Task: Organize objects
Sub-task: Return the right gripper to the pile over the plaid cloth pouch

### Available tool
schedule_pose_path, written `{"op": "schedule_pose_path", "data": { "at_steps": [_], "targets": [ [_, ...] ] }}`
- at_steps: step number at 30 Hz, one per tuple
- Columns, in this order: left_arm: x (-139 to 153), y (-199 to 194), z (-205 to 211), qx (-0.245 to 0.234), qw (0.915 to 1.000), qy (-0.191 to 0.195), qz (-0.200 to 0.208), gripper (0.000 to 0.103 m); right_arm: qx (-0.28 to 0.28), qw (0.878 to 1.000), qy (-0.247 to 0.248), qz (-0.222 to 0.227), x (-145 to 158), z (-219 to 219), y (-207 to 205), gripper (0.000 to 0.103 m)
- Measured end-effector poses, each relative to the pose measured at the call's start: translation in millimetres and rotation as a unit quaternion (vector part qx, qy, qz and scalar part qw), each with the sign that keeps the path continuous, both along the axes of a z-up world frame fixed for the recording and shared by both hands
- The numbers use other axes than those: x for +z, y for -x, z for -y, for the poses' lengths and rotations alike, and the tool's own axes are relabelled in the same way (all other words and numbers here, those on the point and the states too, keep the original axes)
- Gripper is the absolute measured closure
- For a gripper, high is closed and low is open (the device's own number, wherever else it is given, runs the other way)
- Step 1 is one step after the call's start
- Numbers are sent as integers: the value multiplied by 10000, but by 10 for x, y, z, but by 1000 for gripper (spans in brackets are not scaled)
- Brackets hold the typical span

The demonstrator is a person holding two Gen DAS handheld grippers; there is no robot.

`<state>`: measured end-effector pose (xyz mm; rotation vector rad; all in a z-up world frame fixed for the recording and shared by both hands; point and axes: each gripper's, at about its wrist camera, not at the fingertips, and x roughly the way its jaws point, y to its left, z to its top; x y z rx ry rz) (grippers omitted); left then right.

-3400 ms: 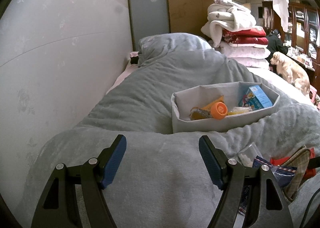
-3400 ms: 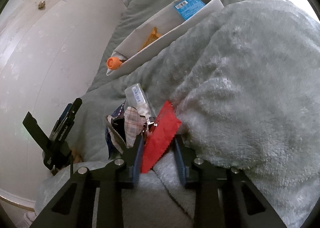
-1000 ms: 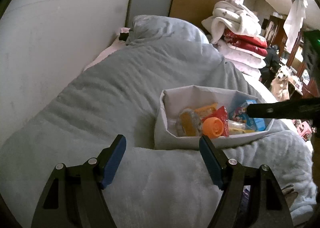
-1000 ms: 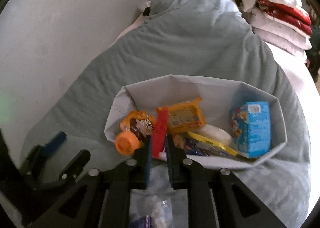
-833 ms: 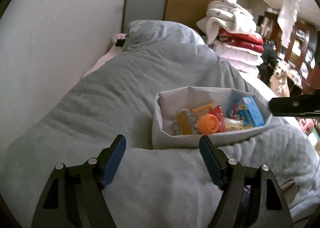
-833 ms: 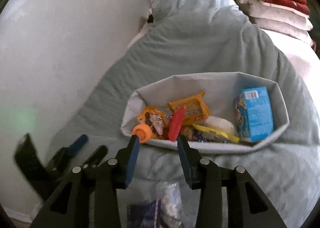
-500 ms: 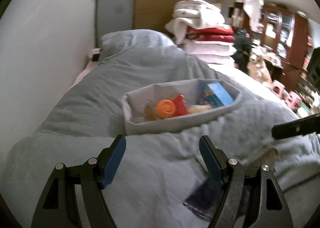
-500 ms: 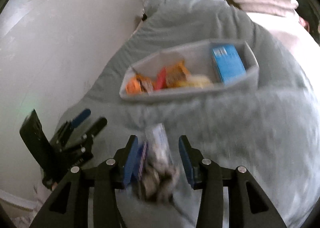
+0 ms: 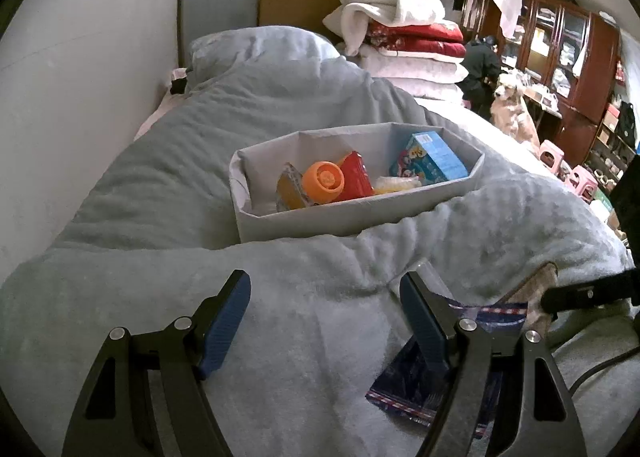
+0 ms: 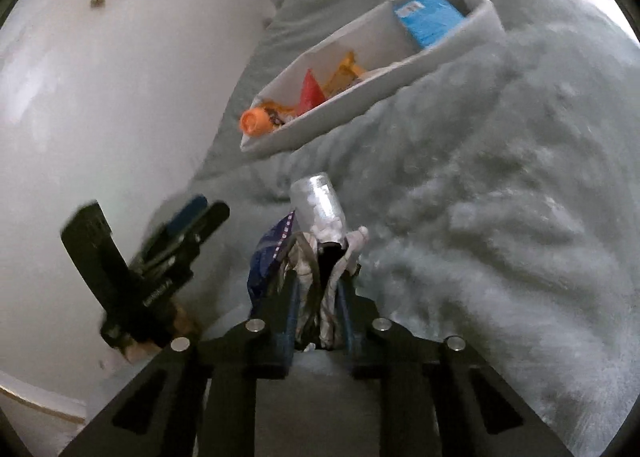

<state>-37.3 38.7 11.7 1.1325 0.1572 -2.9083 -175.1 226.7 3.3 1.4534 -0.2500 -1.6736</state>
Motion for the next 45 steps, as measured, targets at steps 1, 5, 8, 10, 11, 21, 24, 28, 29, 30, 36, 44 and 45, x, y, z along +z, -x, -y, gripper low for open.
{"op": "schedule_pose_path", "data": {
  "at_steps": [1,5,8,10,11,21,24,28,29,30,36,44,45],
  "targets": [
    [-3,4,-6,-3,10000,15,4,27,-68,9999,81,94,-23,-24,22,90],
    [-4,-1,-5,-5,10000,25,15,27,-416,9975,450,343,-40,-175,110,95],
    [-9,4,-7,-4,10000,26,29,27,-708,9955,554,296,-15,-250,138,96],
    [-14,4,-5,-6,10000,30,52,27,-822,9943,593,326,-39,-270,176,96],
    [-21,10,-7,-8,10000,33,67,27,-824,9940,597,395,-70,-262,190,96],
    [-56,39,-13,-21,9998,43,192,27,-808,9910,512,941,-262,-273,306,97],
    [-62,47,-13,-36,9997,44,223,27,-786,9914,440,950,-268,-263,305,97],
    [-67,52,-14,-52,9996,47,256,27,-778,9915,453,942,-247,-287,299,97],
    [-70,54,-16,-56,9996,48,263,27,-766,9919,440,917,-241,-284,291,97],
    [-71,57,-18,-60,9996,50,272,27,-753,9924,413,878,-228,-277,281,97],
    [-79,59,-11,-82,9995,36,296,27,-500,9984,178,189,3,-167,130,70],
    [-88,62,-16,-88,9995,35,318,27,-232,9968,-762,45,-45,173,193,70],
    [-87,64,-18,-86,9995,32,316,27,-214,9963,-829,79,-60,222,225,70]
  ]
}}
